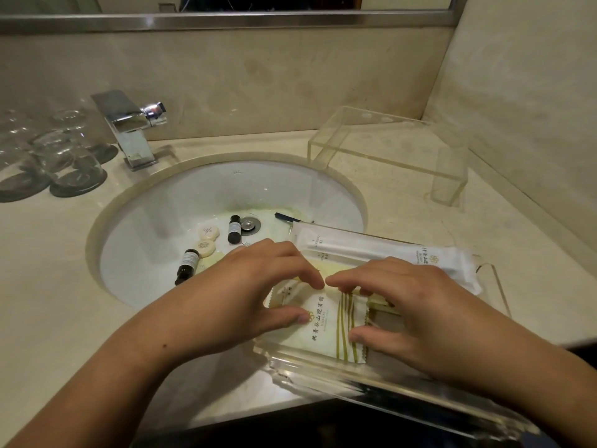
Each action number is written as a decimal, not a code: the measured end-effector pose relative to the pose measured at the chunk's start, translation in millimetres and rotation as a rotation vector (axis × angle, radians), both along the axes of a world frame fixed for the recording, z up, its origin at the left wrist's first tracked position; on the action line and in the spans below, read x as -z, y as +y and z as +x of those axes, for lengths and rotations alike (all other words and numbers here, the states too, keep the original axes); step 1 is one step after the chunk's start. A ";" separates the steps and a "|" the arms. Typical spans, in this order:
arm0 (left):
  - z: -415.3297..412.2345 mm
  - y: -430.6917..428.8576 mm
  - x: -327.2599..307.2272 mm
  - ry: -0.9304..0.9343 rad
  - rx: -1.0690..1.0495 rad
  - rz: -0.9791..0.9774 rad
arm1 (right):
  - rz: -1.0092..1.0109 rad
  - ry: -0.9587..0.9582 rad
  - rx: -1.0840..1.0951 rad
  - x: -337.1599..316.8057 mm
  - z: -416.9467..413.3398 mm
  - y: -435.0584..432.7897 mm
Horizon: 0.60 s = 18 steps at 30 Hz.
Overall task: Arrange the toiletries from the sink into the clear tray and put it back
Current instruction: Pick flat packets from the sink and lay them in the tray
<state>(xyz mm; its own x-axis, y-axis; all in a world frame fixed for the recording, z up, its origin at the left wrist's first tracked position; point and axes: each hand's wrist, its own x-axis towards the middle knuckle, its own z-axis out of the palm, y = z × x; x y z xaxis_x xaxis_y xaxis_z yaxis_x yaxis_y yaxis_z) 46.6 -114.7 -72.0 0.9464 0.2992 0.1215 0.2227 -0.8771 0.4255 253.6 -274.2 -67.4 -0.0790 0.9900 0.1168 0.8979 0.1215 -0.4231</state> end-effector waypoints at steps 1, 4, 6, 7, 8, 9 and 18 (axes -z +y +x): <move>-0.3 -0.2 0.2 -0.004 0.000 -0.001 | 0.005 -0.001 0.003 0.0 -0.6 -0.1; -1.5 -0.8 0.2 -0.021 -0.001 -0.012 | 0.021 -0.004 0.009 -0.6 -1.0 -0.9; -2.6 -0.4 -1.2 -0.045 -0.004 -0.011 | 0.022 -0.013 0.025 -2.5 -0.5 -0.5; -3.3 0.2 -2.4 -0.061 -0.009 -0.008 | 0.026 -0.015 0.032 -4.1 -0.4 0.8; -4.3 1.2 -3.7 -0.078 -0.017 -0.003 | 0.036 -0.016 0.037 -6.0 -0.4 2.3; -5.5 2.5 -5.4 -0.094 -0.027 0.003 | 0.049 -0.017 0.040 -8.5 -0.8 4.4; -21.8 36.1 -24.0 -0.151 -0.178 0.077 | 0.075 -0.030 -0.005 -36.8 -13.8 40.6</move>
<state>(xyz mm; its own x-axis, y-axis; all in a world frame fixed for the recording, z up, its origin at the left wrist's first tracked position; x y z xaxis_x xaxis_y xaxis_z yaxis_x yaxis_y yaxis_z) 24.8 -78.6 -48.0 0.8491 0.4439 0.2865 0.3153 -0.8609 0.3994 239.8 -233.6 -30.6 -0.0886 0.9781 0.1882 0.9095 0.1565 -0.3852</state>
